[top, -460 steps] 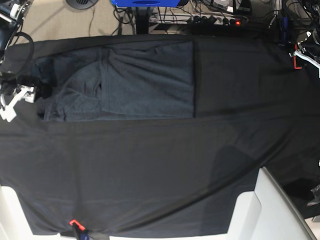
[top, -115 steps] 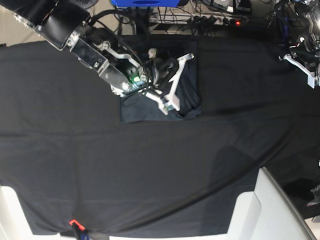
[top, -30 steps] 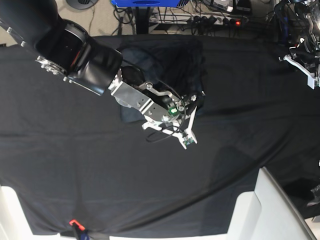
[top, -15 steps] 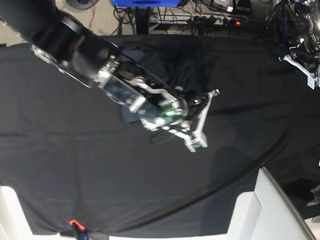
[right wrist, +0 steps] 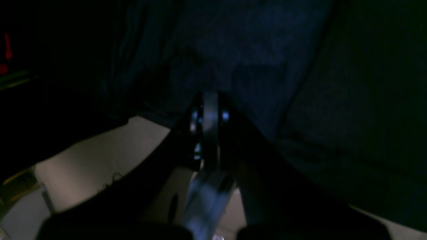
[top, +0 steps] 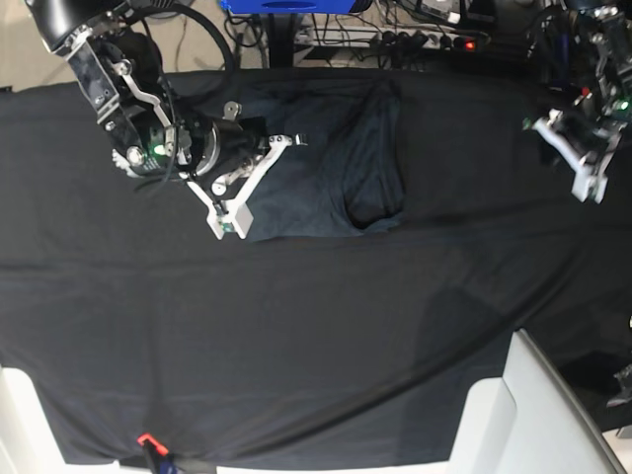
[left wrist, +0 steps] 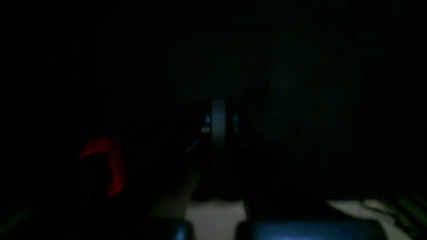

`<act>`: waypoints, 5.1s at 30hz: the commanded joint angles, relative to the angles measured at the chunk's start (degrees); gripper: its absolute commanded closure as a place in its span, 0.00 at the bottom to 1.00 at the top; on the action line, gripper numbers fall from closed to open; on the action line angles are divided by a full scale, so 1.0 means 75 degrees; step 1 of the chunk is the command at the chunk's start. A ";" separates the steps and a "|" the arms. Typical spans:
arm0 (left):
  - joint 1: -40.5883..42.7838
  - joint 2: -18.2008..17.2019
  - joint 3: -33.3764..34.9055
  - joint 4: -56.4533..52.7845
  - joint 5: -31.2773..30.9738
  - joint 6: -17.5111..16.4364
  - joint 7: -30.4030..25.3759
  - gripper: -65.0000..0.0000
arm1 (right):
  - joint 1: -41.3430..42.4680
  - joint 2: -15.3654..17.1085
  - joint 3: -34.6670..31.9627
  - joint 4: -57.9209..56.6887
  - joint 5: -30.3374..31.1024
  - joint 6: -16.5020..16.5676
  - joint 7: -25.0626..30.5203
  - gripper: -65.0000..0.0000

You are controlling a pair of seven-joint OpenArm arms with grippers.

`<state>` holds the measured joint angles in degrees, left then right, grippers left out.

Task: Fold the T-shirt properly
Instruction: 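Lift the right gripper off the shirt and move it aside, then lower the left gripper onto the shirt's side and press the fabric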

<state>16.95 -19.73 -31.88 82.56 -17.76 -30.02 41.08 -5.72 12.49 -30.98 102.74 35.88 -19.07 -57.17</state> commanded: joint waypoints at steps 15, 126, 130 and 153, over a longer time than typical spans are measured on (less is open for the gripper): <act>-0.0238 -0.0201 0.0037 0.0145 0.0053 0.0058 -0.0056 1.00 | -0.0686 0.0204 -0.0001 -0.0013 0.0087 0.0040 0.0525 1.00; -0.1340 0.2284 0.1853 -0.2282 -0.3323 -0.1331 0.0964 0.07 | -0.1342 0.1083 0.0046 -0.1268 0.0110 -0.1824 0.2236 1.00; -0.1434 0.2284 0.1853 -0.2938 -0.3323 -0.1331 0.0612 0.49 | -0.1342 0.1083 0.0046 -0.1268 0.0110 -0.1824 0.2236 1.00; -0.1621 0.1042 0.2639 -0.2036 -0.3311 -0.1331 0.1128 1.00 | -0.1319 0.1071 0.0046 -0.1268 0.0110 -0.1824 0.2248 1.00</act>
<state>5.32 -11.97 -11.79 66.39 -41.95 -39.46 49.95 -15.57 20.01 -30.85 92.88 36.86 -32.45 -40.05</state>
